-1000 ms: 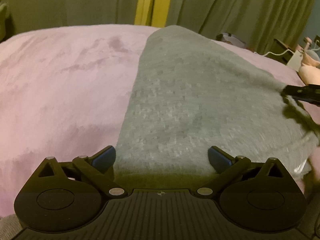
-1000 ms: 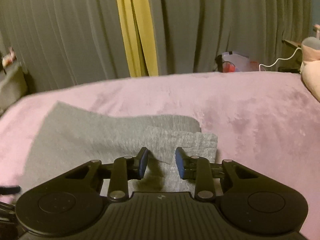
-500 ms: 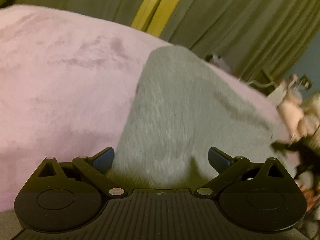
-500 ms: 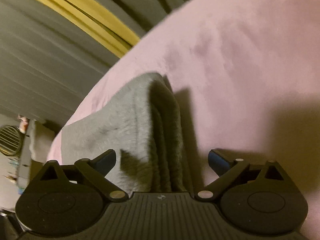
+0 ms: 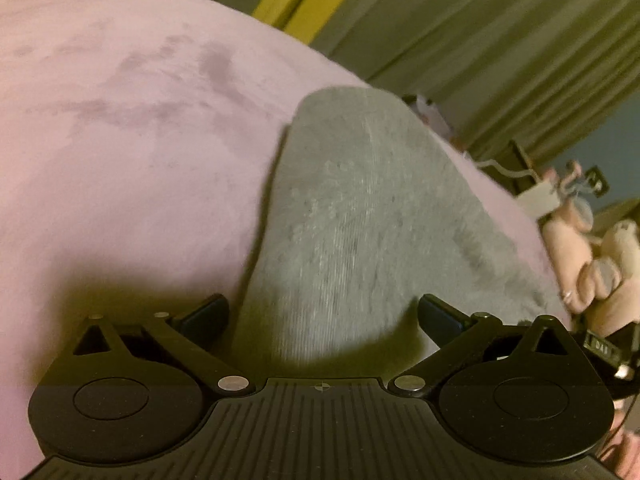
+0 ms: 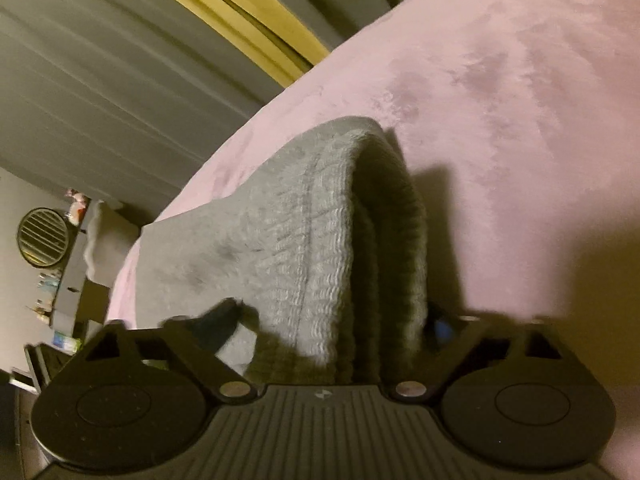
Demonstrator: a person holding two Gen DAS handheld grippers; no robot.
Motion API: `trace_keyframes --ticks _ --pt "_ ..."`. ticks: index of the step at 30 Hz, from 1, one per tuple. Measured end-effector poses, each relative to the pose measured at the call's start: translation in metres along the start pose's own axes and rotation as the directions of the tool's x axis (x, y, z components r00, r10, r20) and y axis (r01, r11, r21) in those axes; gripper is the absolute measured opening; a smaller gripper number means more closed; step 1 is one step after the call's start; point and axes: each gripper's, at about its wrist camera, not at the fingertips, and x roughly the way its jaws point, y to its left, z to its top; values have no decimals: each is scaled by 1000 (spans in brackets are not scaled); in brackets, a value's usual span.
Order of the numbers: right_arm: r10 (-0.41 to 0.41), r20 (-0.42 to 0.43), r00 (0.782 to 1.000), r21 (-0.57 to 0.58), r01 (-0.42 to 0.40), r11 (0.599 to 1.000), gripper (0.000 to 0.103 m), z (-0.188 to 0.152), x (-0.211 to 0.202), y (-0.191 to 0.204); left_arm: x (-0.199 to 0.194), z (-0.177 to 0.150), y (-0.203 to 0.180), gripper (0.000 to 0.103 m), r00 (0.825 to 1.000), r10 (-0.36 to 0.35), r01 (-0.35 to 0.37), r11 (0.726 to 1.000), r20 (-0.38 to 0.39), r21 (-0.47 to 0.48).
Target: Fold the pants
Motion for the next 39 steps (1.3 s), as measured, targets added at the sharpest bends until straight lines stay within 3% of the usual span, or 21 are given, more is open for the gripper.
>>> trace_keyframes --ticks 3,5,8,9,10,12,13,14,16,22,28,29,30,31,32,34,35,39 --pt "19 -2 1000 13 -19 1000 71 2 2 -3 10 9 -9 103 999 -27 28 999 -23 26" --pt "38 -5 999 23 -38 999 82 3 3 -5 16 12 -16 103 999 -30 31 999 -34 30" --pt "68 -30 997 -12 -68 998 99 6 11 2 26 9 -30 103 999 34 -31 994 -24 103" --pt "48 -38 998 -40 -49 998 99 7 15 8 26 6 -34 100 999 51 -48 990 -16 130" --pt "19 -41 999 -71 -22 997 99 7 19 14 25 4 -39 86 998 71 -70 984 1 163" --pt "-19 -24 1000 -109 16 994 92 5 19 23 20 2 -43 64 998 64 -68 980 23 189" --pt "-41 -8 999 -130 40 991 69 3 16 26 16 2 -41 54 998 53 -57 985 31 161" --pt "-59 0 998 -151 58 987 60 2 13 27 12 4 -40 50 998 44 -49 989 37 139" --pt "-12 1 1000 -143 12 990 55 3 4 26 3 2 -45 35 997 32 -42 991 76 128" --pt "97 92 991 -200 -77 977 50 14 -25 55 -16 9 -72 28 987 22 -49 984 159 170" --pt "129 142 981 -252 -91 964 51 43 -28 85 -25 36 -66 31 975 19 -47 992 223 118" --pt "116 149 982 -258 -75 963 54 46 -25 88 -22 42 -62 36 974 39 -60 994 224 88" --pt "89 151 984 -260 -48 965 59 50 -20 89 -20 47 -60 56 972 84 -98 994 220 53" --pt "47 149 988 -254 -7 967 72 53 -13 90 -19 51 -55 73 960 173 -180 984 222 10" --pt "-20 145 989 -236 54 970 82 56 -5 91 -21 52 -53 79 930 275 -278 960 246 -24" --pt "-157 184 970 -208 194 959 86 59 -3 89 -28 49 -52 91 889 369 -377 926 271 -23" --pt "-201 217 955 -208 247 947 86 57 -7 89 -33 44 -54 92 886 372 -387 922 276 1" --pt "-156 320 934 -329 264 907 85 23 -31 102 -52 4 -69 95 900 314 -365 922 304 129"
